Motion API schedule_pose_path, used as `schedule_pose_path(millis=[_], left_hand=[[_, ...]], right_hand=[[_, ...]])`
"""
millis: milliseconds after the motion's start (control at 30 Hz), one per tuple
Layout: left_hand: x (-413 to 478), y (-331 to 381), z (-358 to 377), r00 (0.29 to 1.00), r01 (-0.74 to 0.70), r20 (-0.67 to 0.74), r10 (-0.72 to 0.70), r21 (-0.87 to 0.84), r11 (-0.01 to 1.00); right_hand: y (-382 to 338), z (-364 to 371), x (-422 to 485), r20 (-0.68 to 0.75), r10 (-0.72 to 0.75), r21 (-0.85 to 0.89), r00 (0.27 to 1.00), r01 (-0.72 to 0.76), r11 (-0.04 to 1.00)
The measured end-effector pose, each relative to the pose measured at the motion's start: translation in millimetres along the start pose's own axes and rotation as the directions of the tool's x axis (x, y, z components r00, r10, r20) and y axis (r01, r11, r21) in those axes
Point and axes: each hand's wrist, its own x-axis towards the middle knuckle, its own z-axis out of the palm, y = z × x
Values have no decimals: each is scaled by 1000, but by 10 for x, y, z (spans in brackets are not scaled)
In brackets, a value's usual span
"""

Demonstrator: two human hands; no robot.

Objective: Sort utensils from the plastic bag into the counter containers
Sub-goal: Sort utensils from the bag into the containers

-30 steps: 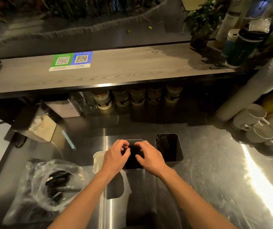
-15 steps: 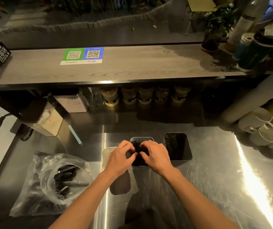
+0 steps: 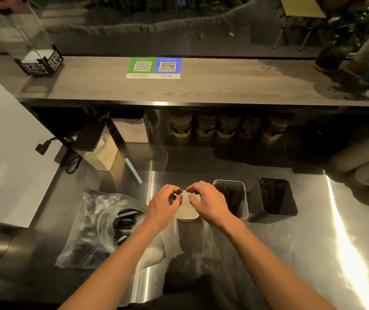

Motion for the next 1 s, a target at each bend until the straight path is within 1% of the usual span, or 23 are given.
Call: schedule_pose_path(millis=[133,200,300,400,500,567,600,667,733,767,833,900,1000], left_hand=[[-47,-263,-317,999,29,18,-29,-35,999],[-98,-408,-482,998,57,-3,-57,-36,998],[-216,-683,-737,993,89,-77,-90,-15,996],[-348,-1022,-960,979,98,-186,-83,72,993],[-458,-1352,-1108,950,97,-310,-42,163,982],[-527,-1543,-1169,937,156,-339,-87,184,970],[-555,-1644,-1179,936,192,-331,-118,201,961],[-593,-1837,-1180,944,266,-261,-200,249,931],[-611,-2005,-1159,942,329,-159,-294,292,898],[-610,-2063,-1151,935,355,-126,-332,291,888],[-584,-2141,-1157,919,395,-121,-376,230,890],[-529,-2187,-1177,905,418,-148,-398,136,898],[-428,-2231,-1197,885,451,-158,-438,57,891]], right_hand=[[-324,294,144,37,6,106,999,-10,994],[-474,468,220,70,-5,132,998,-4,991],[-708,725,297,145,-20,144,989,-1,990],[-919,1028,342,242,-38,127,970,8,992],[-1100,1373,354,373,-47,74,926,21,997],[-1221,1565,362,432,-47,51,900,27,998],[-1277,1650,373,445,-54,55,894,33,998],[-1376,1775,400,452,-59,39,890,46,998],[-1425,1886,456,421,-55,-10,906,65,998],[-1447,1930,489,396,-54,-6,917,62,998],[-1487,2001,561,361,-52,9,931,52,999],[-1537,2035,630,349,-32,-56,937,55,997],[-1523,2117,721,321,-25,-166,947,82,983]])
